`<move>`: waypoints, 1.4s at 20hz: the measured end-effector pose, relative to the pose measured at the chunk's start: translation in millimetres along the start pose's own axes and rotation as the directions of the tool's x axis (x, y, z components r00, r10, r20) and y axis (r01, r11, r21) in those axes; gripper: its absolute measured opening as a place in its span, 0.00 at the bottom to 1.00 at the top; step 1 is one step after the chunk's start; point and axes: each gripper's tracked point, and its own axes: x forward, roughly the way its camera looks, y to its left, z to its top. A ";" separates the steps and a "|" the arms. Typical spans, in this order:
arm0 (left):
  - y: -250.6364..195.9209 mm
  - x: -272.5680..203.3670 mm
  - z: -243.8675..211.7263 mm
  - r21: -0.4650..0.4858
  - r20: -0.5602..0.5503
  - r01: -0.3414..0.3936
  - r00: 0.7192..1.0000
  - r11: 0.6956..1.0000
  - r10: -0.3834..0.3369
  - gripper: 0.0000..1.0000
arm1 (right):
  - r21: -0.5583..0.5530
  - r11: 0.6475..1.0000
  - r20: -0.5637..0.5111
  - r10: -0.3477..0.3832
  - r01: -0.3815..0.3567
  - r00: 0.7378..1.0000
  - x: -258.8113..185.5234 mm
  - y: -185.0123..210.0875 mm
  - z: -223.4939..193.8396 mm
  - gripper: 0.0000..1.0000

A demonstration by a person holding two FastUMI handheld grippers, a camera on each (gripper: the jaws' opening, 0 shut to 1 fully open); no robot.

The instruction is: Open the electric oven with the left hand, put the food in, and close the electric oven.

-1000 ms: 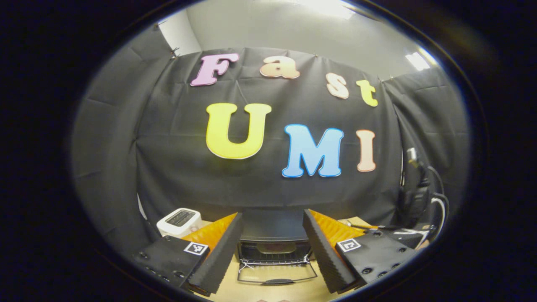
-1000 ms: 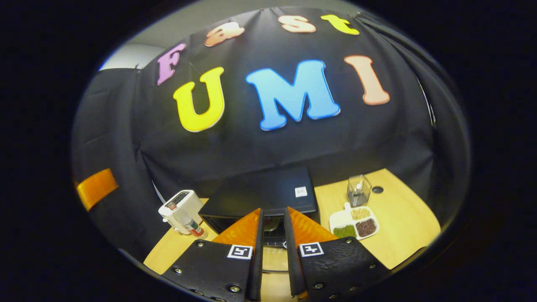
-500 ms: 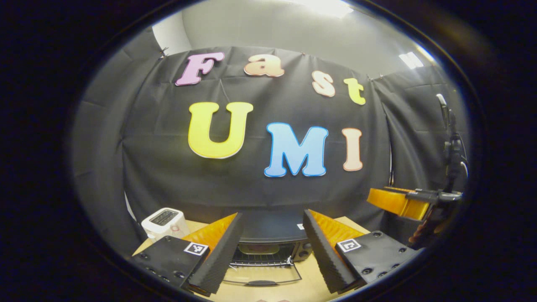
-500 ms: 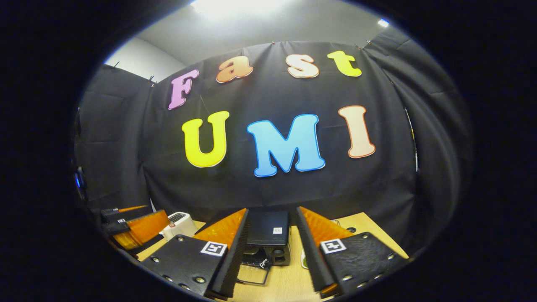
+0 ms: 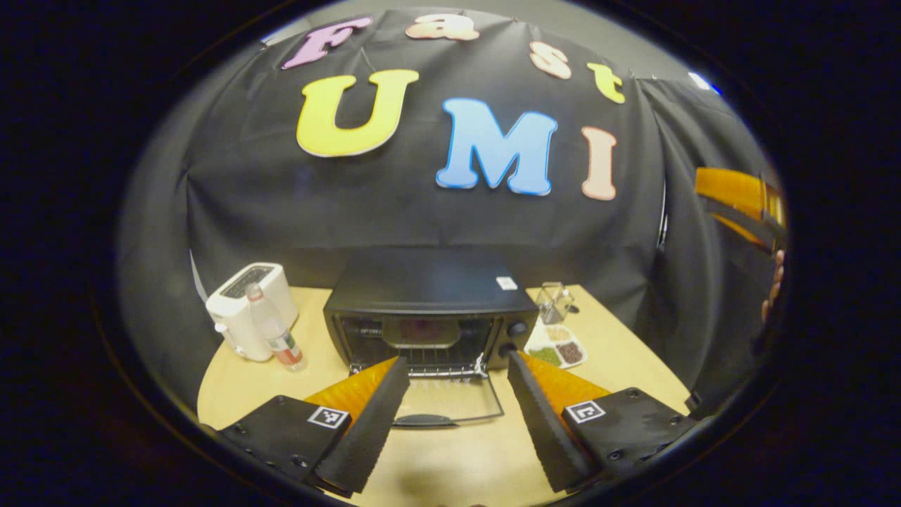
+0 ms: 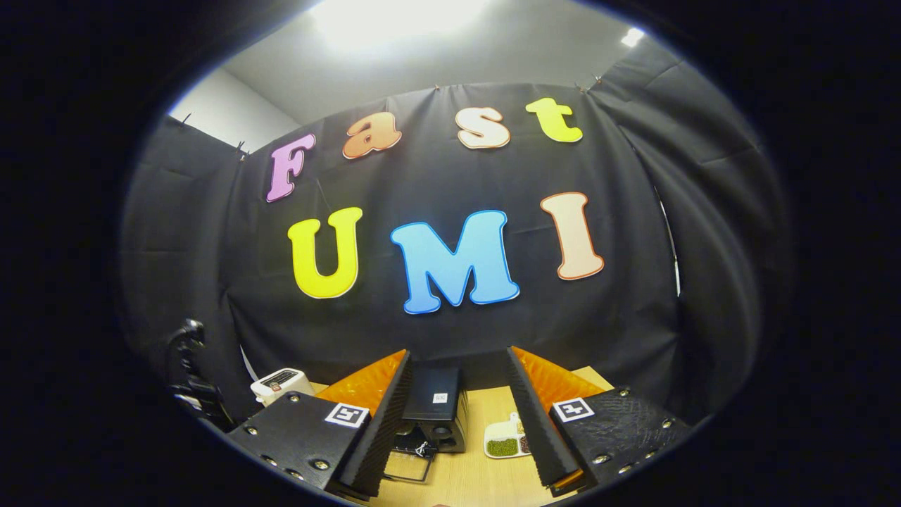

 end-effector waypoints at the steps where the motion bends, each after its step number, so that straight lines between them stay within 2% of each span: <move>1: 1.4 -0.1 -19.4 0.003 -0.048 -0.009 0.999 1.000 0.009 1.00 | -0.004 1.000 -0.001 -0.009 0.009 1.000 0.7 -5.4 -1.2 0.80; 2: 0.3 6.5 -32.7 0.000 -0.094 -0.012 0.996 1.000 0.012 0.96 | -0.009 1.000 -0.003 -0.019 0.019 1.000 -0.7 -9.5 -1.8 0.80; 3: 0.8 10.4 -46.1 -0.003 -0.139 -0.017 0.990 1.000 0.017 1.00 | -0.011 1.000 -0.002 -0.026 0.026 1.000 -0.9 -11.3 -2.7 0.80; 4: 1.9 16.6 -59.2 -0.006 -0.182 -0.019 0.983 1.000 0.018 0.96 | -0.013 0.999 -0.002 -0.033 0.033 0.999 -7.6 -11.5 -2.6 0.80; 6: 2.2 24.6 -79.4 -0.017 -0.256 -0.023 0.967 1.000 0.017 0.97 | -0.021 0.999 -0.005 -0.043 0.043 0.999 -12.3 -16.5 -2.1 0.80; 8: 3.6 31.6 -100.9 -0.028 -0.329 -0.026 0.944 0.999 0.015 1.00 | -0.025 0.999 -0.006 -0.046 0.046 0.999 -17.2 -20.3 -1.6 0.80; 9: 4.2 35.2 -111.0 -0.033 -0.362 -0.027 0.932 0.999 0.013 0.96 | -0.026 0.999 -0.011 -0.047 0.047 0.999 -17.8 -21.7 -1.9 0.80; 11: 8.3 45.1 -129.0 -0.038 -0.427 -0.033 0.904 0.999 0.013 1.00 | -0.027 0.998 -0.021 -0.052 0.052 0.998 -23.0 -25.0 -3.5 0.80; 15: 15.5 63.8 -157.9 -0.024 -0.505 -0.047 0.863 0.999 0.029 1.00 | -0.029 0.997 -0.038 -0.079 0.078 0.996 -28.3 -39.5 -8.8 0.80; 16: 16.3 67.6 -165.8 -0.030 -0.528 -0.051 0.849 0.998 0.028 0.95 | -0.028 0.996 -0.043 -0.086 0.085 0.995 -28.4 -43.3 -10.3 0.80; 18: 20.7 75.6 -179.3 -0.034 -0.569 -0.061 0.822 0.998 0.031 1.00 | -0.030 0.995 -0.052 -0.099 0.098 0.994 -29.6 -48.6 -13.0 0.80; 19: 22.4 78.9 -184.8 -0.028 -0.585 -0.063 0.811 0.998 0.035 0.96 | -0.029 0.994 -0.057 -0.106 0.105 0.993 -30.3 -52.0 -14.1 0.80; 21: 26.4 86.0 -194.3 -0.013 -0.611 -0.065 0.790 0.998 0.044 0.96 | -0.025 0.993 -0.065 -0.120 0.119 0.991 -29.8 -58.4 -16.6 0.80; 22: 28.9 90.4 -197.8 -0.005 -0.619 -0.072 0.784 0.997 0.054 0.96 | -0.027 0.991 -0.067 -0.130 0.128 0.989 -30.6 -61.4 -16.7 0.80; 23: 30.2 93.6 -200.0 -0.004 -0.623 -0.074 0.780 0.997 0.056 1.00 | -0.030 0.990 -0.067 -0.140 0.139 0.988 -31.9 -64.9 -17.9 0.80; 25: 30.3 102.7 -203.2 -0.009 -0.629 -0.076 0.776 0.997 0.054 1.00 | -0.034 0.987 -0.073 -0.159 0.156 0.985 -30.7 -71.3 -20.2 0.80; 26: 30.7 106.2 -205.7 -0.006 -0.635 -0.076 0.770 0.997 0.055 0.95 | -0.033 0.986 -0.078 -0.163 0.161 0.984 -31.8 -72.7 -21.7 0.80; 27: 29.4 107.0 -210.8 -0.012 -0.652 -0.073 0.757 0.997 0.048 0.96 | -0.032 0.986 -0.082 -0.167 0.165 0.983 -31.2 -73.8 -22.4 0.80; 28: 25.2 108.6 -207.4 -0.033 -0.645 -0.067 0.763 0.997 0.030 0.96 | -0.034 0.985 -0.082 -0.172 0.169 0.982 -31.6 -75.1 -22.7 0.80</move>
